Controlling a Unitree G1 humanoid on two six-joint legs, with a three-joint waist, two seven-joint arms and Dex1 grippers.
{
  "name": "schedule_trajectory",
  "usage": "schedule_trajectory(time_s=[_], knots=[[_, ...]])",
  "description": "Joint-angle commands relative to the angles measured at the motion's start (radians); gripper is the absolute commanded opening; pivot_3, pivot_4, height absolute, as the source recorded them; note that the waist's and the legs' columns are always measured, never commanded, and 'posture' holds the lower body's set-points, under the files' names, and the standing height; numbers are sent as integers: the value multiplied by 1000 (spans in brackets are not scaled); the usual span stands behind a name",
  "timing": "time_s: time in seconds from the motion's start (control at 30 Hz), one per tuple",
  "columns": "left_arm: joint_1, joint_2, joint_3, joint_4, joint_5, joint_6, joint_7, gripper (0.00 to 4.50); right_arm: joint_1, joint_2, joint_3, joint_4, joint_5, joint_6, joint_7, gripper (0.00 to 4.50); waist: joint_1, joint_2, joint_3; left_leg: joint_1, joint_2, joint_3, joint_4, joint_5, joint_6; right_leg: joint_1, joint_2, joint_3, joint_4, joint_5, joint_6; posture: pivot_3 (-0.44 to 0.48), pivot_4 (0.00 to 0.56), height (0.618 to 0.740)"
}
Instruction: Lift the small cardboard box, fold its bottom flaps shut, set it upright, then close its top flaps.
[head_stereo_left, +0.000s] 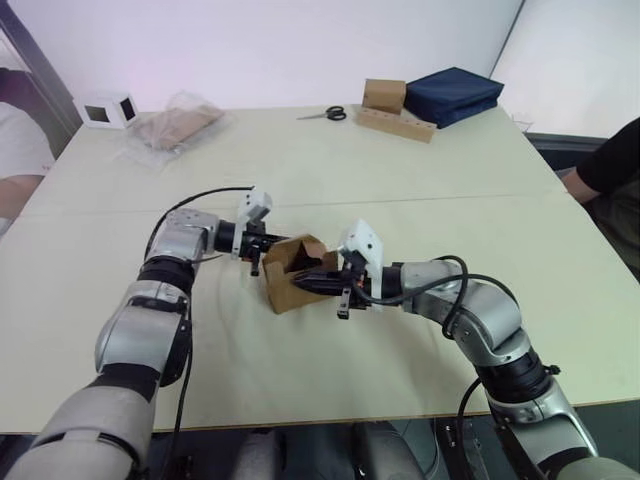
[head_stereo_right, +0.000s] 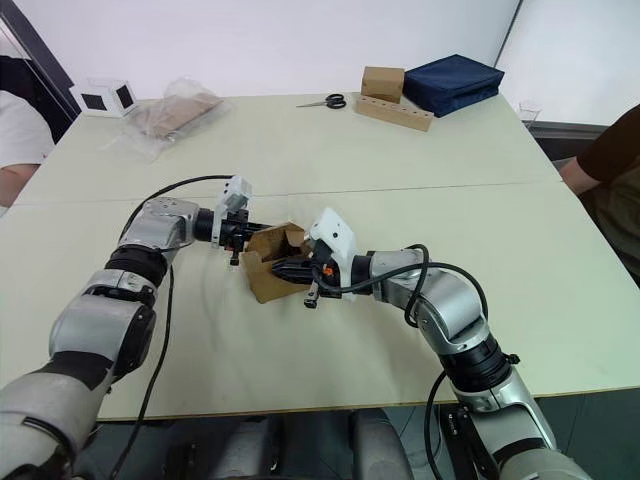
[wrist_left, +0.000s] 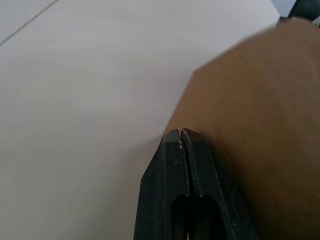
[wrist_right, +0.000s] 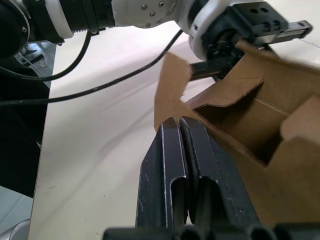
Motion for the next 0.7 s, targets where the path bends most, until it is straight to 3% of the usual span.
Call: schedule_trajectory(time_s=[0.03, 0.7], knots=[[-28, 13, -2, -7, 19, -31, -25, 0, -6, 10, -6, -3, -8, -24, 1, 43, 1, 0, 0, 0, 0, 0, 0, 0, 0, 0, 0, 0, 0, 0, 0, 0, 150, 740], [-11, -33, -8, -27, 40, -49, -56, 0, -27, 31, 25, 108, -95, -70, 9, 43, -1, 0, 0, 0, 0, 0, 0, 0, 0, 0, 0, 0, 0, 0, 0, 0, 150, 740]])
